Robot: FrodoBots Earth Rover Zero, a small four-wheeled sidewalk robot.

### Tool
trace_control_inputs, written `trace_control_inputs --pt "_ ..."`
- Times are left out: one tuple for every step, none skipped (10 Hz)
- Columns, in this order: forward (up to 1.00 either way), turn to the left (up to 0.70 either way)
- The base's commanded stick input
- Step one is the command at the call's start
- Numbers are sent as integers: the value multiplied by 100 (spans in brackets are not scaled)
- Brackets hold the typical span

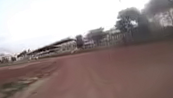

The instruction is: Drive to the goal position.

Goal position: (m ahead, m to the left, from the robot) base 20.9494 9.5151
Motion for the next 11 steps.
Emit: trace_control_inputs --pt "70 -27" --pt "70 -24" --pt "70 -11" --pt "70 -4" --pt "70 0" --pt "70 0" --pt "70 0" --pt "70 0" --pt "70 0" --pt "70 0" --pt "70 -2"
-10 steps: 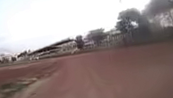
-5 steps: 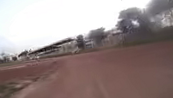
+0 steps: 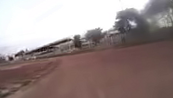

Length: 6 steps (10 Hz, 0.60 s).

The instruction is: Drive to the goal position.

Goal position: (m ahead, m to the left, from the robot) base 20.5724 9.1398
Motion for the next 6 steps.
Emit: trace_control_inputs --pt "70 -7" --pt "70 -26" --pt "70 -25" --pt "70 0" --pt "70 0" --pt "70 0"
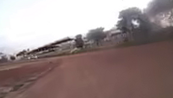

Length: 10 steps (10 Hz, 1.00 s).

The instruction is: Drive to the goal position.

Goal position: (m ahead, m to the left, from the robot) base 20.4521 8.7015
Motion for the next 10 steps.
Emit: trace_control_inputs --pt "70 0" --pt "70 0" --pt "70 0" --pt "70 0" --pt "70 0" --pt "70 0" --pt "70 0" --pt "70 2" --pt "70 2" --pt "70 2"
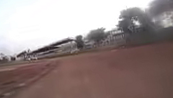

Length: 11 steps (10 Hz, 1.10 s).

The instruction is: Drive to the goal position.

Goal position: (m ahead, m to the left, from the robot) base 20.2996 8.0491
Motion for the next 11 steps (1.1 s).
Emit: trace_control_inputs --pt "70 2" --pt "70 2" --pt "70 2" --pt "70 2" --pt "70 0" --pt "70 0" --pt "70 0" --pt "70 0" --pt "70 0" --pt "70 0" --pt "70 0"
